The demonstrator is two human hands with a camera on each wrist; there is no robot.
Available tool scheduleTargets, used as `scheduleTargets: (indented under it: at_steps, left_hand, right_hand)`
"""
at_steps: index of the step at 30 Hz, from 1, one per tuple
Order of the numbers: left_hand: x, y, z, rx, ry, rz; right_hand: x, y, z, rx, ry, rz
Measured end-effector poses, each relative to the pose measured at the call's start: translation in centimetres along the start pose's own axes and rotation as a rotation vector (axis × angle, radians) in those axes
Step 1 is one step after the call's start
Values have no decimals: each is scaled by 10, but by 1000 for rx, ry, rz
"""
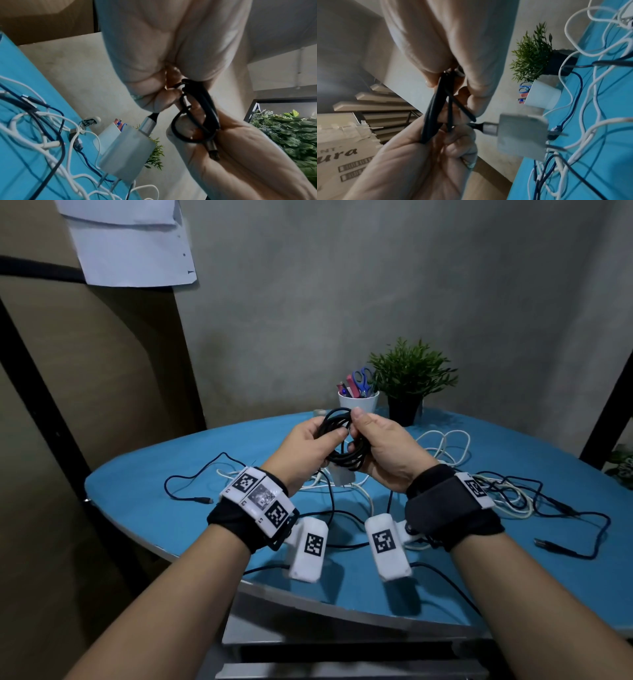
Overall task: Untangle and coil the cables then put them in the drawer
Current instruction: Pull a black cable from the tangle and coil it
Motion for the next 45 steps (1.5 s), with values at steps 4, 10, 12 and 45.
scheduleTargets:
  at_steps: [4,10,12,45]
  left_hand:
    - [3,-2,-10,39,-48,-12]
    - [11,1,-30,23,-147,-72]
    - [14,3,-29,50,-132,-104]
    - [19,5,-23,121,-195,-44]
  right_hand:
    - [0,-12,13,200,-1,52]
    - [7,-8,15,482,-62,3]
    - [10,-6,11,492,-78,19]
    - [1,-22,-2,290,-236,227]
Point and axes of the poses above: each hand's wrist, its own x-axis away from the middle knuckle, its own y-axis out of the palm, z = x × y, the point moved 9 cm from there along -x, towards the middle knuckle, and after that the axes turned 1 degree about z, right-handed, at the moved point
